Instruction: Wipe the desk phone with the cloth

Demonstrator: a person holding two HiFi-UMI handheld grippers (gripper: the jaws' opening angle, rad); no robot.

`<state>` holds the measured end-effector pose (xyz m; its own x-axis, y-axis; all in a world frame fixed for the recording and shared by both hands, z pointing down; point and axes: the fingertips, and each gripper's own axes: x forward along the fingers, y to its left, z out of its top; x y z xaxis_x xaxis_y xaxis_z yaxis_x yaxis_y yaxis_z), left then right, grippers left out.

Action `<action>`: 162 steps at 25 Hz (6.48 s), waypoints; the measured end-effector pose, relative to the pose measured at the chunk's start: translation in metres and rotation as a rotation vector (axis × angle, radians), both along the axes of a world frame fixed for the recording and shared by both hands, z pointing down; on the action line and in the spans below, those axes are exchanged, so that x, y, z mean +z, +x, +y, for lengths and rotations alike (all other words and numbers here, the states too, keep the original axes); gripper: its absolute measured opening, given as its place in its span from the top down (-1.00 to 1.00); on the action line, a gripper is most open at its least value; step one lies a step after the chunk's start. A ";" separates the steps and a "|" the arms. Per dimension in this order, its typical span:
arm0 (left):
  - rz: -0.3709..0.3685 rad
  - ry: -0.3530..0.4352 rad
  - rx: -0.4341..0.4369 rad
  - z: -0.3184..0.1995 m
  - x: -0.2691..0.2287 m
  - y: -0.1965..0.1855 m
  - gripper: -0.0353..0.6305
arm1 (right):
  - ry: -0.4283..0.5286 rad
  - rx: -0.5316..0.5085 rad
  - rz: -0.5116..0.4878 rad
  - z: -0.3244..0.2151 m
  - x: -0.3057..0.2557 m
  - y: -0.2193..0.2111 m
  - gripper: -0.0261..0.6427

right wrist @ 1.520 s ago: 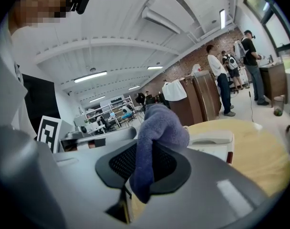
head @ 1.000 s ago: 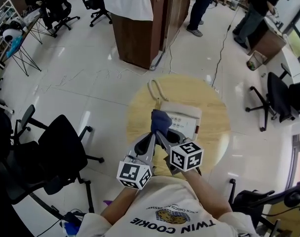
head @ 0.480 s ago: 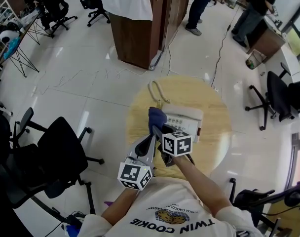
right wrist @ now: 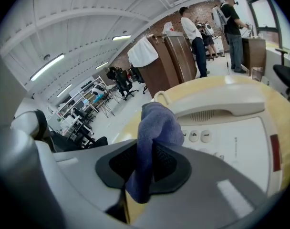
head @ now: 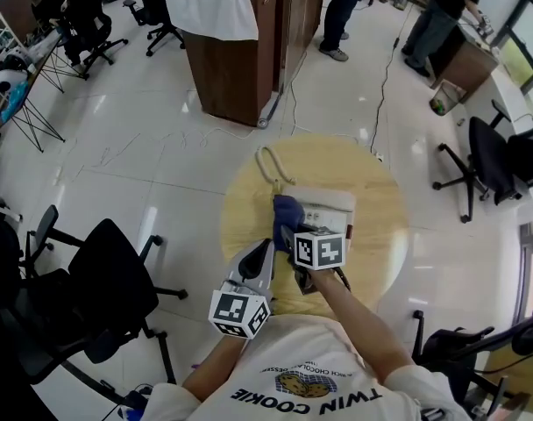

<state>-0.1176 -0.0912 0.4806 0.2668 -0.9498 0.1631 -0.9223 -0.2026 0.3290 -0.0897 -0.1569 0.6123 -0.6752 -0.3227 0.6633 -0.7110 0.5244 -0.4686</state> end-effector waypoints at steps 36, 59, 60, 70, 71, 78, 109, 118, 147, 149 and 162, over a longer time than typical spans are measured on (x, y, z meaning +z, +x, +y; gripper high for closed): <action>-0.003 0.012 0.075 -0.001 0.004 0.038 0.92 | 0.157 0.090 -0.094 0.028 -0.048 0.090 0.73; -0.017 -0.007 0.042 0.009 0.009 0.026 0.92 | -0.027 -0.198 0.008 0.086 0.031 0.028 0.73; -0.015 -0.004 0.055 0.007 0.008 0.030 0.92 | -0.029 -0.183 0.008 0.085 0.032 0.036 0.73; 0.008 -0.005 0.183 -0.005 0.010 0.077 0.92 | -0.036 -0.027 0.017 0.079 0.033 0.104 0.73; 0.009 -0.006 0.193 -0.006 0.010 0.081 0.92 | -0.036 -0.011 0.018 0.078 0.033 0.111 0.73; 0.007 -0.012 0.242 -0.007 0.011 0.099 0.92 | -0.047 0.118 0.032 0.074 0.036 0.163 0.73; 0.020 -0.007 0.194 -0.008 0.010 0.068 0.92 | -0.029 0.314 0.082 -0.010 0.038 0.219 0.73; 0.024 -0.009 0.209 -0.019 0.010 0.059 0.92 | -0.005 0.286 0.138 -0.053 0.034 0.213 0.73; 0.070 -0.031 0.187 -0.032 0.015 0.036 0.92 | 0.141 -0.002 0.401 -0.192 0.003 0.163 0.73; 0.073 -0.030 0.176 -0.033 0.014 0.034 0.92 | 0.142 -0.038 0.419 -0.196 0.005 0.154 0.73; 0.088 -0.045 0.081 -0.030 0.018 0.016 0.92 | 0.170 -0.335 0.431 -0.186 0.009 0.027 0.73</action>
<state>-0.1020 -0.1209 0.4987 0.3573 -0.9170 0.1774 -0.8708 -0.2584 0.4183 -0.0626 -0.3429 0.6215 -0.4394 -0.2641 0.8586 -0.6009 0.7969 -0.0624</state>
